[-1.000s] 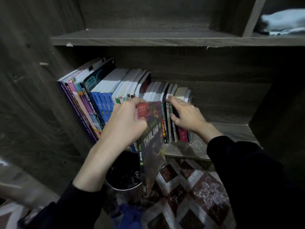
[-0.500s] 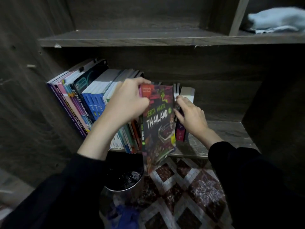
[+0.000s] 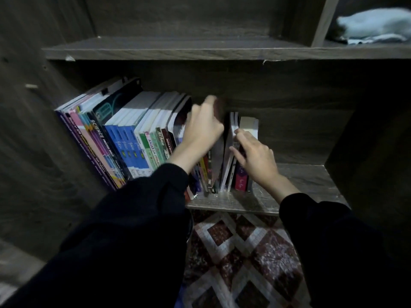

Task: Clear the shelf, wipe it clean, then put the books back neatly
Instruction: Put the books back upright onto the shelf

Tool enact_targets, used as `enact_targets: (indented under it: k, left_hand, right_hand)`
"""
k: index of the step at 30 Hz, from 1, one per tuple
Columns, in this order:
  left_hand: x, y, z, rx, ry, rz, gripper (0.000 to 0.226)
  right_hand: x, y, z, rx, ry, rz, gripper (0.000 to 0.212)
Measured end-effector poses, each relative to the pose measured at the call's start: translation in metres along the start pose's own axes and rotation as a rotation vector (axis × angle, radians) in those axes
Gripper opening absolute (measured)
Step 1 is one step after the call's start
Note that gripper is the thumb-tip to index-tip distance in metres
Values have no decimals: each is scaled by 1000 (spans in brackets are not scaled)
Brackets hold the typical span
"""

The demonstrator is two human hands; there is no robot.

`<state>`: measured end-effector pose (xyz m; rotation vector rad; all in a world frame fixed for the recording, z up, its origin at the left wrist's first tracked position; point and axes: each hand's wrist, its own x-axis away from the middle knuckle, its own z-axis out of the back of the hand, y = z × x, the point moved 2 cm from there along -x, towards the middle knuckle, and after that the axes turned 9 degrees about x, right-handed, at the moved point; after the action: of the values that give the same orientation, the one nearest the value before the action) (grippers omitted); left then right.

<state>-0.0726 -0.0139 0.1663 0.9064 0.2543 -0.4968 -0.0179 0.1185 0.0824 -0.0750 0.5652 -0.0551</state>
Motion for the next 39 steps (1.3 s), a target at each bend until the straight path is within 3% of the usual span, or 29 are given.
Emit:
enact_targets:
  k: [3,6,10,14,17,24,33,39]
  left_hand:
    - [23,-23,-30,-11,5,-36,57]
    - [38,-39,-53,-310,-67,-69,63]
    - [50,-52,-49,-554,50,-227,70]
    - [61,-82,-45,-564,3,-298,118]
    - [67,-93,-51,-606,75,-295,133]
    - [52,-92,-66,-594,225,-212,123]
    - [54,-100,-62,-545,202,-273,116]
    - [59,-96,-39,-325,148,-314,83]
  right_hand:
    - [-1,-1,-1,-11,0,3,30]
    - [-4,-5,-1,-25,-7,18,29]
    - [-8,-9,2,-28,-40,29,30]
    - [-11,-10,2,-24,-115,6,39]
    - [-12,-11,1,-12,-146,6,43]
    - [-13,-10,-5,12,-178,22,58]
    - [-15,-23,-15,-36,-203,50,67]
    - [-17,-24,-14,-31,-200,67,75]
